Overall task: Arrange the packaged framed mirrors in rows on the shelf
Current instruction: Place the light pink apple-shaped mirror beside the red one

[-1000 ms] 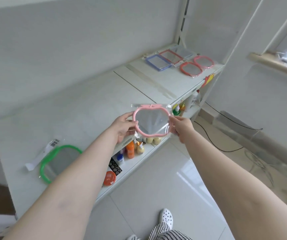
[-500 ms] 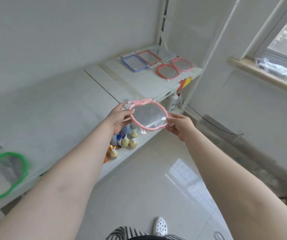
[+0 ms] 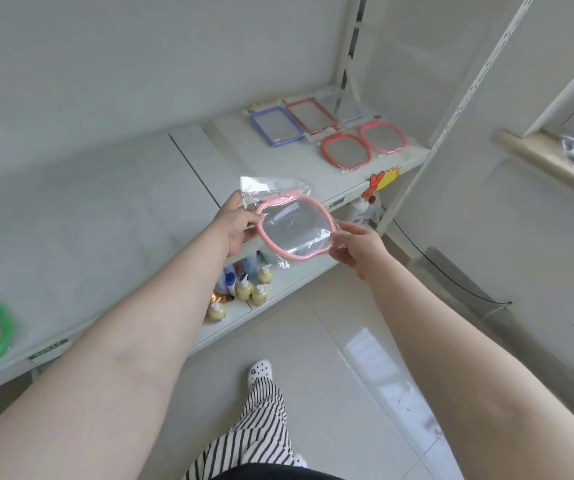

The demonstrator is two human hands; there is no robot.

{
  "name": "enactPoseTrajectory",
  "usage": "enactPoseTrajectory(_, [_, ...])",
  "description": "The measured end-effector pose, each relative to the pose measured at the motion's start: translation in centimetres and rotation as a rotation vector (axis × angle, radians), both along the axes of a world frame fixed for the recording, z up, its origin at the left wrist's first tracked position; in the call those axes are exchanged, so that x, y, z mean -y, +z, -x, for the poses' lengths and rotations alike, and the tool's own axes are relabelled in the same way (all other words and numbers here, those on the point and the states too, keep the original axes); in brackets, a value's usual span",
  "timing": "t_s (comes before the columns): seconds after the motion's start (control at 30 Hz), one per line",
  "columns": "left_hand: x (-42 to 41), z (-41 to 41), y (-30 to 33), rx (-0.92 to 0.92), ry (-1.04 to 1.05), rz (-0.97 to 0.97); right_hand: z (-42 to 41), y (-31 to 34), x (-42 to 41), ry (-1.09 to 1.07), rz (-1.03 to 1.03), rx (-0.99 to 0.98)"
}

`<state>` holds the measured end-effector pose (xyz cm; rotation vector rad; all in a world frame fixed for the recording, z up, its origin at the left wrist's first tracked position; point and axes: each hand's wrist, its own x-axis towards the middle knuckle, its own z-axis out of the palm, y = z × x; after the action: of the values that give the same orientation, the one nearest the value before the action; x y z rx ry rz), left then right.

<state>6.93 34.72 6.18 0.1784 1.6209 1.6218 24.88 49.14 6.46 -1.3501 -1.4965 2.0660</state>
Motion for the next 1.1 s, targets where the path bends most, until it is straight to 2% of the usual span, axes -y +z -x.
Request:
enactPoseTrajectory(0.33, [-9.2,8.9,-1.5,-0.042,-0.002,0.073,9.5,-2.2,-9.6,0.028,-0.060,0.147])
enactPoseTrajectory(0.5, [-13.5,12.3,-2.4,-0.086,0.025,0.132,12.7,-2.6,-13.2,-0.045,-0.029,0.129])
enactPoseTrajectory(0.67, [-17.0,13.8,-4.1,-0.107,0.087,0.205,15.2,-3.8,-16.8,0.003,-0.082,0.186])
enactPoseTrajectory(0.87, [-20.2,14.1,-5.4,-0.336,0.152,0.347,18.0,-5.5,-21.1,0.064,-0.153,0.237])
enactPoseTrajectory(1.1, [-23.0,15.0,-8.1,-0.369,0.233,0.432,19.7,-8.4,-23.2,0.019,-0.209,0.298])
